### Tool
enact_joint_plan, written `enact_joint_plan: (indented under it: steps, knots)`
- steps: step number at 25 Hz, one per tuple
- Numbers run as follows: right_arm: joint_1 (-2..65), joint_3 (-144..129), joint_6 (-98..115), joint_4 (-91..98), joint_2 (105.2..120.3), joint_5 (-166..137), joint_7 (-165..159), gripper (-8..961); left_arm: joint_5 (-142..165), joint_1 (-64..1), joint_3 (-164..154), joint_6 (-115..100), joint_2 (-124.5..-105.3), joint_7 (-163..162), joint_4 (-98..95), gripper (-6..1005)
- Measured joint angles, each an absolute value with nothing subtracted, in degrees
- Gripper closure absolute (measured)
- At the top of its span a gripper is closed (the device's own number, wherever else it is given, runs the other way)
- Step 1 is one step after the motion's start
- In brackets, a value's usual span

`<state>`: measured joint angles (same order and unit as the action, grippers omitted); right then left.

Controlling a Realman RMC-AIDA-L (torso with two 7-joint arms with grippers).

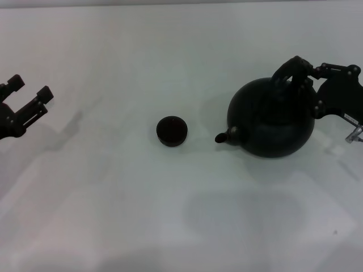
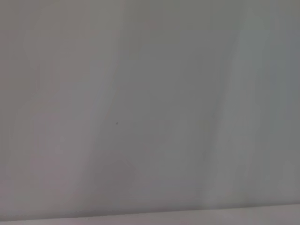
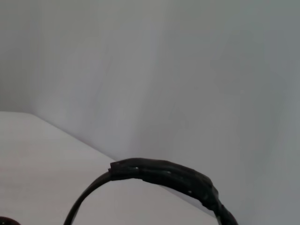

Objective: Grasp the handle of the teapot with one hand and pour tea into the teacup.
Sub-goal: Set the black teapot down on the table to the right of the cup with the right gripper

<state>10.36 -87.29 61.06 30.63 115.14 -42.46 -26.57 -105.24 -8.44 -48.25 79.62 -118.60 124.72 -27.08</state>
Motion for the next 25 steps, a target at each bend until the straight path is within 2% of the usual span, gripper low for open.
enact_joint_plan:
  steps: [4,13,18,23,25]
  knots:
    - [10.4,-86.3,61.1,30.3,115.17,-42.3,-26.5,816,-105.3,-8.5,-48.2,79.6,-118.64,124.6,-27.1,225]
    - [10.2,-85.8,62.1,29.8,115.22,-42.2,-27.1,645,-105.4,-8.7,-48.2,79.7,-118.65,124.6,-27.1,226]
    - [9.3,-85.7,64.5,29.7,114.99,-42.2,-29.7,510,-105.5,-8.6,-48.3,79.6,-118.52,124.8,-27.1,226]
    - [7.1,-83.6,68.8,29.6,114.70,-42.4,-31.8,290,-105.6,-8.7,-48.2,79.1,-118.42,125.0,-27.2,226]
    - [5.7,-82.0,70.3,29.6,114.70,-42.4,-31.9,255,-105.7,-8.8,-48.1,78.9,-118.41,125.0,-27.3,225]
